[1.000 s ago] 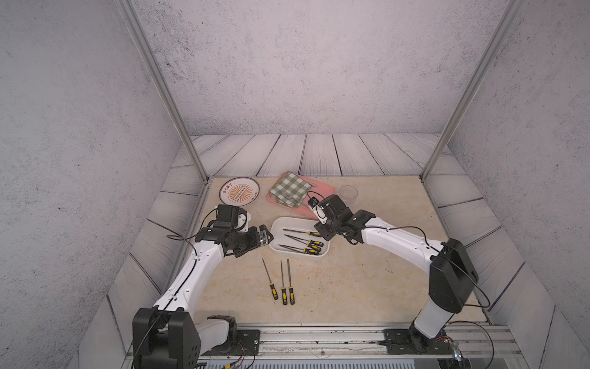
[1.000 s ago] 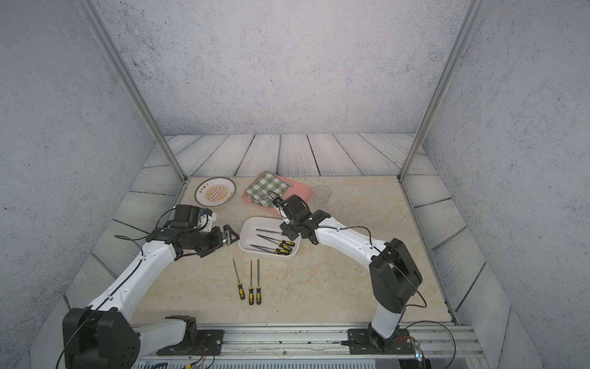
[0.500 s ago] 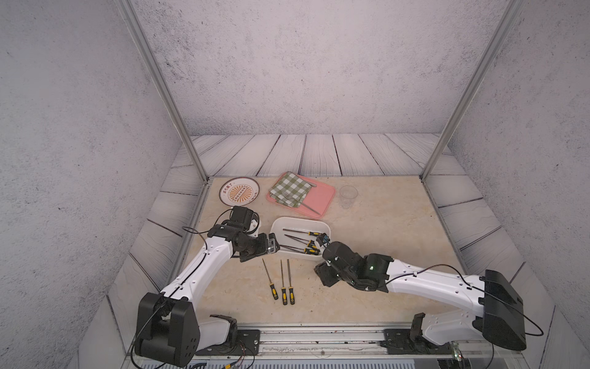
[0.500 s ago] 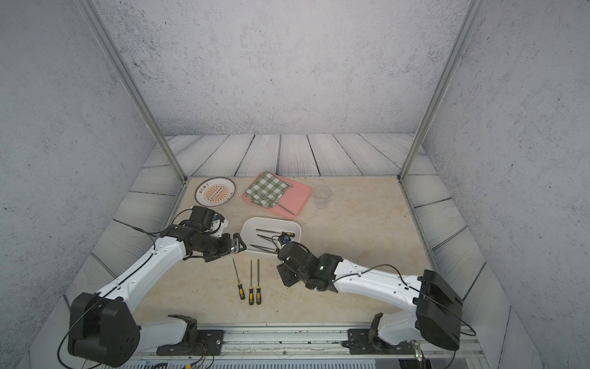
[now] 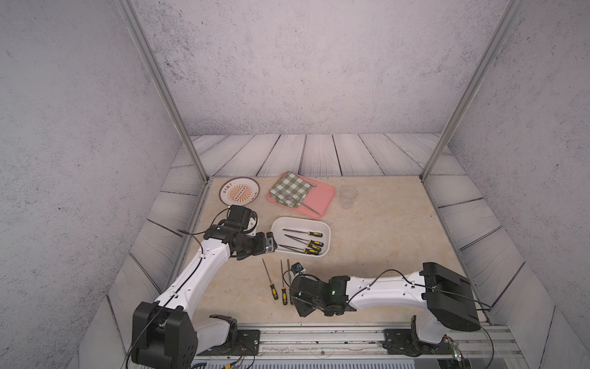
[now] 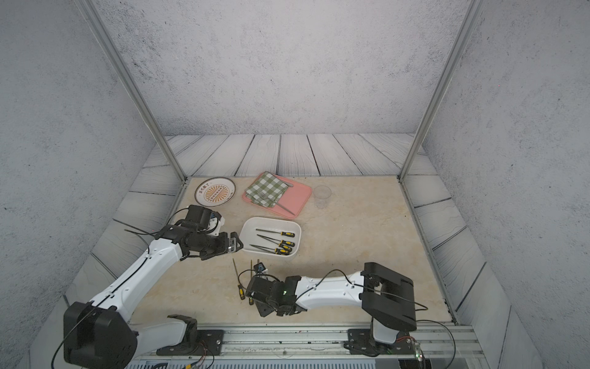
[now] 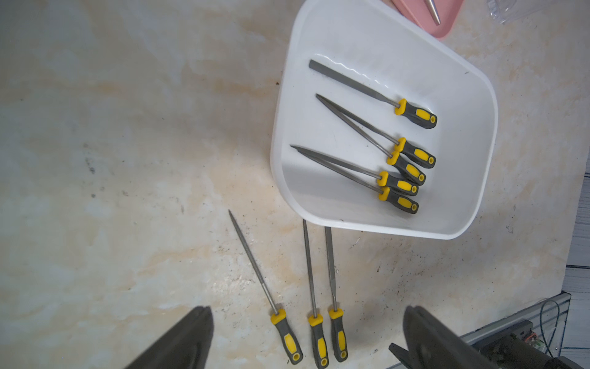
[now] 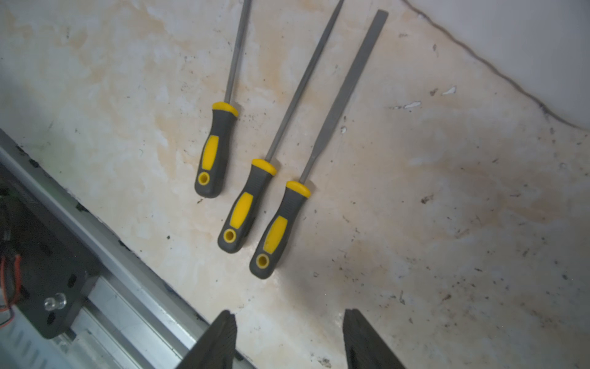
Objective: Put the file tool into the storage box
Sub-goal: Pick up the file tool from the center of the board.
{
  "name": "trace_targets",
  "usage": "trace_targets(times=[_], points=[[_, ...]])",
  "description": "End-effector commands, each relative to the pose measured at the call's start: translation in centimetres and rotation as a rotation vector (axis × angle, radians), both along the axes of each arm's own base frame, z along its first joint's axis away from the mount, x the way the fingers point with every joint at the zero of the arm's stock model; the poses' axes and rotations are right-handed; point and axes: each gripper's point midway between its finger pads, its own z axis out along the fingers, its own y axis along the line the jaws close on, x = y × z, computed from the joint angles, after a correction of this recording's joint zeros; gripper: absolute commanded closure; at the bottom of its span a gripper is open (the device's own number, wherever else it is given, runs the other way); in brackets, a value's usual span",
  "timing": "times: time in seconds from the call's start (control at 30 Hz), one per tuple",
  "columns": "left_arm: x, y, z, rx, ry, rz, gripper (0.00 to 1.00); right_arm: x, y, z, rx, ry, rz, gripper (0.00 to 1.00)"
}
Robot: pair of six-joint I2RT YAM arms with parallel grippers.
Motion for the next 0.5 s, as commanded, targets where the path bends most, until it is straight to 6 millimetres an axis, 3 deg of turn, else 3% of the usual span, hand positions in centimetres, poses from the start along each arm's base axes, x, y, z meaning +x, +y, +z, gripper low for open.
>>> trace_targets(times=[0.0, 0.47], points=[[0.4, 1.0, 1.4, 0.023, -0.048, 0.017, 0.02, 0.2, 0.5, -0.2, -0.005, 0.002, -0.016, 0.41], [1.1, 2.0, 2.2, -0.026, -0.083, 0.067, 0.02, 0.8, 2.2, -1.7, -0.078, -0.006, 0.008, 0.43]])
